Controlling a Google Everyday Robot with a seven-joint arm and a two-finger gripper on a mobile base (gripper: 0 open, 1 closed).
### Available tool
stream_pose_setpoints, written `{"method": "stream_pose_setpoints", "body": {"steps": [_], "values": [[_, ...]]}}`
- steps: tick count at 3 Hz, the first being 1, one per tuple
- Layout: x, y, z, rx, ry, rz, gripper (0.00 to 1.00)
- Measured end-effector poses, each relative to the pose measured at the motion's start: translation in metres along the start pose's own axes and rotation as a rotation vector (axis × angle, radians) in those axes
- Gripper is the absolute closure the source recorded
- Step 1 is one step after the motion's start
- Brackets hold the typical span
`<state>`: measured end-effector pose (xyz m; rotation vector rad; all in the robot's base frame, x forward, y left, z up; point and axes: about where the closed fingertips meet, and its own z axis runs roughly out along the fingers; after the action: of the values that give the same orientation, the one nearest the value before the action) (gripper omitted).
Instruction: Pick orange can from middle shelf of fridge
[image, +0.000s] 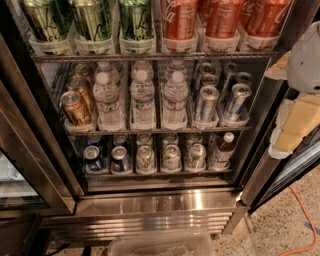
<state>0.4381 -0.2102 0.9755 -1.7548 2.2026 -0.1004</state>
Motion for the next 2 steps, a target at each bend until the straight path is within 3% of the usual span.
{"method": "stream_pose_setpoints", "body": {"steps": [1, 2], "values": [[-0.0162, 0.0105, 0.0108, -0.006, -0.018, -0.126, 0.0], [-0.0163, 0.0105, 0.0109, -0.006, -0.018, -0.126, 0.0]]}}
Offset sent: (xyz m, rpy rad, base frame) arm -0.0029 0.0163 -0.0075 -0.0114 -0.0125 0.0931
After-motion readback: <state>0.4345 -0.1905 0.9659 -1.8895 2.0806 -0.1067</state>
